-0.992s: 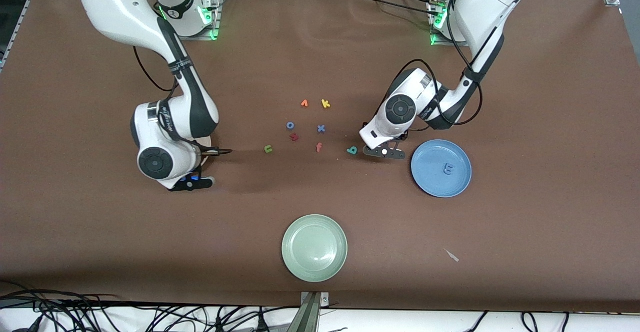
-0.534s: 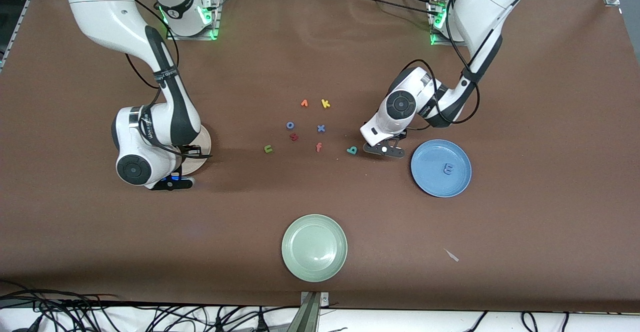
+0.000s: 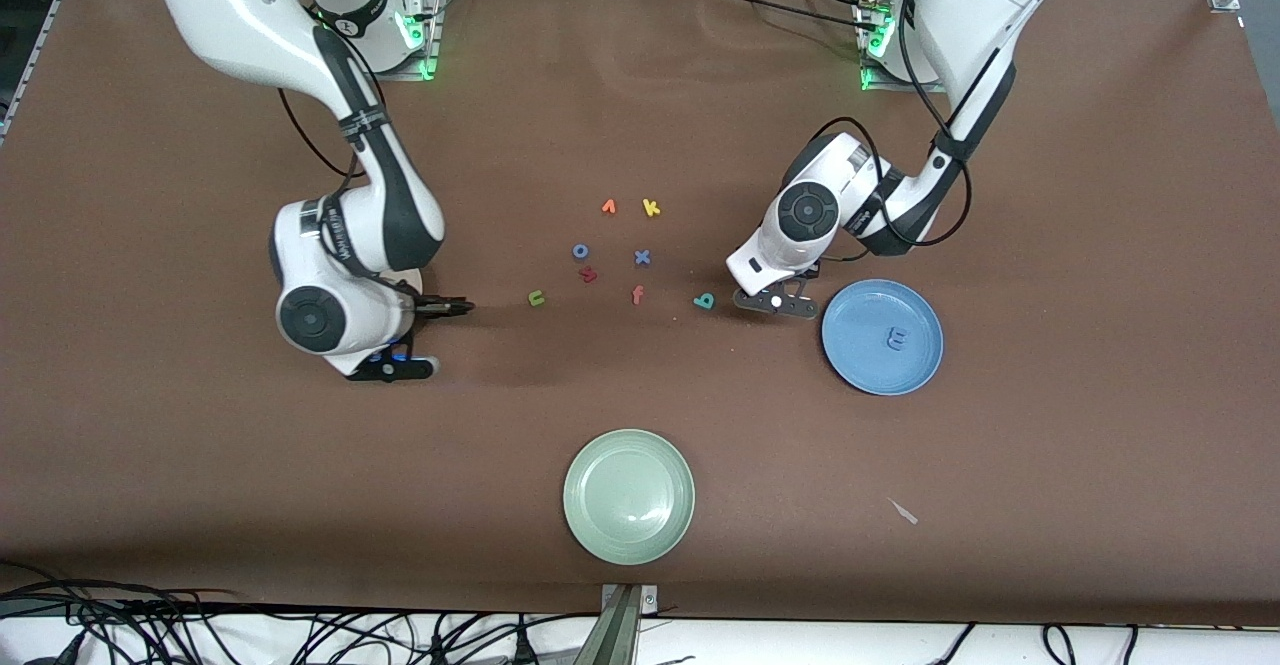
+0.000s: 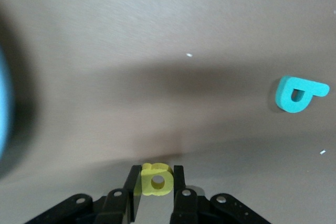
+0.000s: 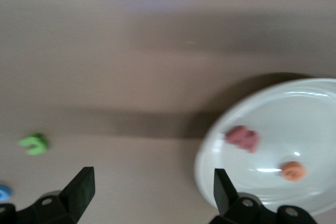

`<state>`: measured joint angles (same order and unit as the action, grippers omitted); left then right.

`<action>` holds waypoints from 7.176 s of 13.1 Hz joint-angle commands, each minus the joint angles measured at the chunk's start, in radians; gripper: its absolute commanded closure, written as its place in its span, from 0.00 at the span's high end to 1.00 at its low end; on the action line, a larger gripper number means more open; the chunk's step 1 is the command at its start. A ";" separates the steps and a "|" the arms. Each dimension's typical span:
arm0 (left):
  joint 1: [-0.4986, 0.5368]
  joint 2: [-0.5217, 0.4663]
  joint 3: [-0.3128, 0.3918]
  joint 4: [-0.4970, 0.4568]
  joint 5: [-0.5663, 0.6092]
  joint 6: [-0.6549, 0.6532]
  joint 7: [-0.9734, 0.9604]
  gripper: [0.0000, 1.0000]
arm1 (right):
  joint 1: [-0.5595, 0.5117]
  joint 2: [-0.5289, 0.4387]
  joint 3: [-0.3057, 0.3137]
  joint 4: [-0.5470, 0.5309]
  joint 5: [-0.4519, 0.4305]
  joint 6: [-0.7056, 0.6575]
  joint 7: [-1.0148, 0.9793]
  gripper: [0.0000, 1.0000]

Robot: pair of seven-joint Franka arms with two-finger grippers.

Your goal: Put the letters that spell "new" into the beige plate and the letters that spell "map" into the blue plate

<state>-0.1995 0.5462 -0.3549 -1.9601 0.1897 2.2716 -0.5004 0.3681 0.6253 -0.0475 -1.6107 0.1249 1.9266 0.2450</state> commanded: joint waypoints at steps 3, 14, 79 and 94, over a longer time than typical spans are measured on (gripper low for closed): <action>0.081 -0.037 0.004 0.153 0.063 -0.268 0.189 0.02 | 0.109 -0.013 0.021 -0.034 0.012 0.141 0.221 1.00; 0.229 0.069 0.004 0.176 0.195 -0.144 0.376 0.33 | 0.150 -0.010 0.087 -0.245 0.009 0.522 0.293 0.94; -0.110 0.258 -0.049 0.386 0.086 -0.110 -0.391 0.20 | -0.127 -0.510 -0.081 -0.012 -0.087 -0.330 -0.233 1.00; 0.233 0.092 -0.042 0.385 0.096 -0.362 0.301 0.23 | -0.181 -0.578 -0.077 -0.069 -0.114 -0.247 -0.217 1.00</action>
<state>0.0028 0.6585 -0.3956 -1.5485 0.2761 1.9161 -0.2773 0.2048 0.0961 -0.1439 -1.6243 0.0277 1.6645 0.0228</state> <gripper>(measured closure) 0.621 0.000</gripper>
